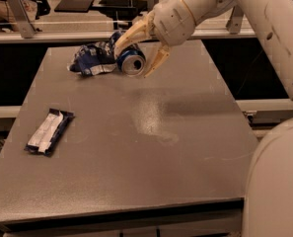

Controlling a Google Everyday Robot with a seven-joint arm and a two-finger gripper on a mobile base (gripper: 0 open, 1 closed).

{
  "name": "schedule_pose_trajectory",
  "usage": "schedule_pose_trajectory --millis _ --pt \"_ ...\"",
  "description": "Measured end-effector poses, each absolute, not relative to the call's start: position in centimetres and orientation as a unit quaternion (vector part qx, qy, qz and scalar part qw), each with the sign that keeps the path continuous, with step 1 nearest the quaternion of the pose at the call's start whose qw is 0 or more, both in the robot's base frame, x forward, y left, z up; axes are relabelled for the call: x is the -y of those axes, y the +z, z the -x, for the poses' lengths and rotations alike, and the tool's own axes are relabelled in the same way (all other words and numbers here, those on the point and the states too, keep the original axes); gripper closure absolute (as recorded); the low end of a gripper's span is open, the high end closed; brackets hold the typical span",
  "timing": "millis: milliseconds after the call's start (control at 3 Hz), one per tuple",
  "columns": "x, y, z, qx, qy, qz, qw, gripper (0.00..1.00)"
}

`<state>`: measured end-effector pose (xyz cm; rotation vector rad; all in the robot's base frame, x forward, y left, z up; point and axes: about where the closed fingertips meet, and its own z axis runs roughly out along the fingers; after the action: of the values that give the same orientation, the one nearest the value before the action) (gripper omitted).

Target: Place pepsi can upright

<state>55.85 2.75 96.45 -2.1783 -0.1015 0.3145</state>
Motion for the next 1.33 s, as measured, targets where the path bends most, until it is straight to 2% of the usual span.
schedule_pose_trajectory --millis 667,1333 --pt "-3.4 96.5 -56.3 0.027 0.118 0.881 0.458 1.0" --pt "-5.1 97.8 -55.7 -0.072 0.132 0.855 0.496 1.0"
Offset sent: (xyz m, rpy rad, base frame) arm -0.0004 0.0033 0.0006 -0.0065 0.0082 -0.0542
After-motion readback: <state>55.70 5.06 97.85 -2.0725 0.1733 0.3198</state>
